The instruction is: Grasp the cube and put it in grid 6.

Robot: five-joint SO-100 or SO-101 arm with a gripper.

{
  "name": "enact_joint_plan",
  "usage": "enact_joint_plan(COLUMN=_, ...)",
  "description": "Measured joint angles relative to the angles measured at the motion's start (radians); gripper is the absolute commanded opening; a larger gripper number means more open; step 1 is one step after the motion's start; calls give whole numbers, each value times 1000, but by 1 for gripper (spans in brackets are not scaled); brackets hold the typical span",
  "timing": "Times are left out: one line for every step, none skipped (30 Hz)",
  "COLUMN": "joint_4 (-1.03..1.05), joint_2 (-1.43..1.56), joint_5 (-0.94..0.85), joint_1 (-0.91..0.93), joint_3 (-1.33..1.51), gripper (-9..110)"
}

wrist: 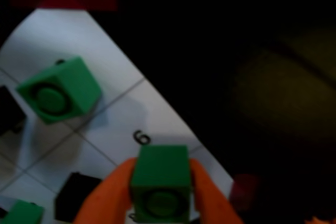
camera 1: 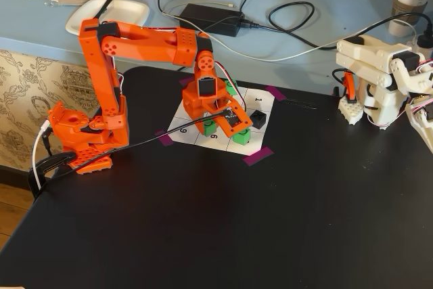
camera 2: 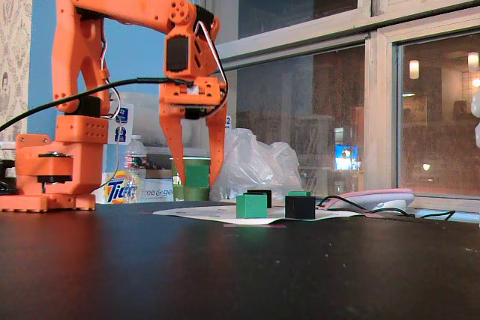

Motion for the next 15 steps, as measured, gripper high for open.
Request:
enact_joint_plan(joint_4=-11, joint_2=0, joint_5=0, joint_1=0, joint_3=5, gripper=0)
enact_joint_plan(joint_4=-18, joint_2=0, joint_5=-2, joint_1=0, joint_3=9, gripper=0)
enact_joint_plan(joint_4=-26, joint_2=2, joint_5=-2, joint_1=0, joint_3=14, gripper=0)
enact_joint_plan(joint_4=-35, joint_2=2, joint_5=-2, joint_1=-2, joint_3=18, gripper=0)
enact_joint_plan(joint_4=-43, joint_2=2, joint_5=-2, joint_1=-5, joint_3=25, gripper=0)
enact_joint_plan(joint_4=-49, joint_2=2, joint_5=-2, joint_1=-8, joint_3=28, gripper=0)
enact_joint_plan(joint_4=-55, joint_2=2, joint_5=-2, joint_1=-12, joint_3=28, gripper=0)
enact_joint_plan(joint_4=-58, joint_2=2, joint_5=-2, joint_1=-15, joint_3=29, gripper=0)
enact_joint_plan(joint_4=-61, joint_2=2, joint_5=-2, joint_1=-18, joint_3=29, gripper=2)
enact_joint_plan(joint_4=-61, joint_2=2, joint_5=-2, joint_1=-23, joint_3=29, gripper=6)
enact_joint_plan(joint_4=-61, joint_2=2, joint_5=-2, joint_1=-28, joint_3=29, gripper=10)
enact_joint_plan(joint_4=-61, joint_2=5, joint_5=-2, joint_1=-32, joint_3=35, gripper=12)
enact_joint_plan(joint_4=-61, joint_2=8, joint_5=-2, joint_1=-37, joint_3=40, gripper=14)
enact_joint_plan(joint_4=-61, joint_2=8, joint_5=-2, joint_1=-40, joint_3=41, gripper=15)
enact_joint_plan(joint_4=-61, joint_2=8, joint_5=-2, joint_1=-40, joint_3=43, gripper=15)
